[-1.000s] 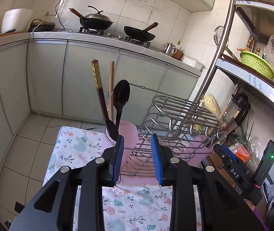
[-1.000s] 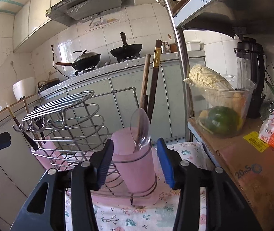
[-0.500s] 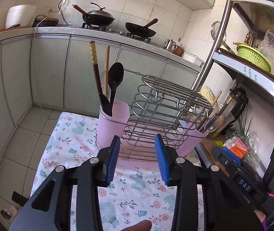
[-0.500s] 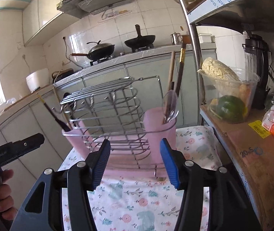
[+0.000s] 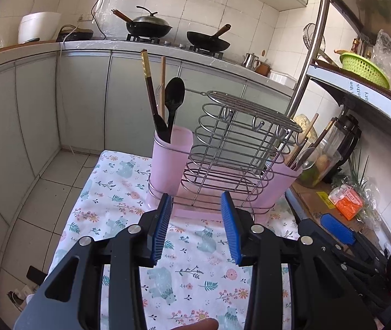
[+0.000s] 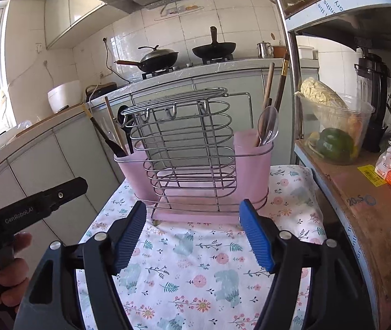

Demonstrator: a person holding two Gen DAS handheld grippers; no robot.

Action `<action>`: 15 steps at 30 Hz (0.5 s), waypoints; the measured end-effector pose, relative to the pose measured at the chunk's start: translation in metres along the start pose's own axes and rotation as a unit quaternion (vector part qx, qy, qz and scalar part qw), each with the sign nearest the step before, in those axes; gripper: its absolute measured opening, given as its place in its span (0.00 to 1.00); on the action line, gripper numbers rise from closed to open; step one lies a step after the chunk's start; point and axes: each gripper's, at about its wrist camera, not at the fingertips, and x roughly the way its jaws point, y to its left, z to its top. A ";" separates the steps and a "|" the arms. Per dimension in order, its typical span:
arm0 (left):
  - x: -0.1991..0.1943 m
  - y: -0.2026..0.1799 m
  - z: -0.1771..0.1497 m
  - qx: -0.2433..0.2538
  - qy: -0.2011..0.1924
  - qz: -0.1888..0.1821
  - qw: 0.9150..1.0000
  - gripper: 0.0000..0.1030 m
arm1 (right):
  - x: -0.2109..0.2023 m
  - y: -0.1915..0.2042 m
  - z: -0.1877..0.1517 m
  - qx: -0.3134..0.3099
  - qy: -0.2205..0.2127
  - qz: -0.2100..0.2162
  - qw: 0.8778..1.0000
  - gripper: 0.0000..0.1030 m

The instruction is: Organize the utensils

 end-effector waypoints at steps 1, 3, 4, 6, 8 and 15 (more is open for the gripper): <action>-0.001 0.000 -0.001 0.001 0.000 0.001 1.000 0.37 | -0.002 0.002 0.000 -0.003 -0.002 -0.003 1.000 0.67; -0.003 0.000 -0.003 0.002 -0.001 0.004 1.000 0.37 | -0.003 0.005 0.000 -0.007 -0.005 -0.008 1.000 0.67; -0.004 0.000 -0.003 0.004 -0.002 0.006 1.000 0.37 | -0.005 0.006 0.000 -0.010 -0.007 -0.011 1.000 0.67; -0.006 -0.002 -0.005 0.011 -0.006 0.011 1.000 0.37 | -0.007 0.008 0.000 -0.013 -0.009 -0.015 1.000 0.67; -0.009 -0.004 -0.007 0.017 -0.010 0.018 1.000 0.37 | -0.009 0.008 0.000 -0.012 -0.012 -0.018 1.000 0.67; -0.011 -0.005 -0.011 0.019 -0.007 0.014 1.000 0.37 | -0.010 0.013 -0.002 -0.018 -0.012 -0.018 1.000 0.67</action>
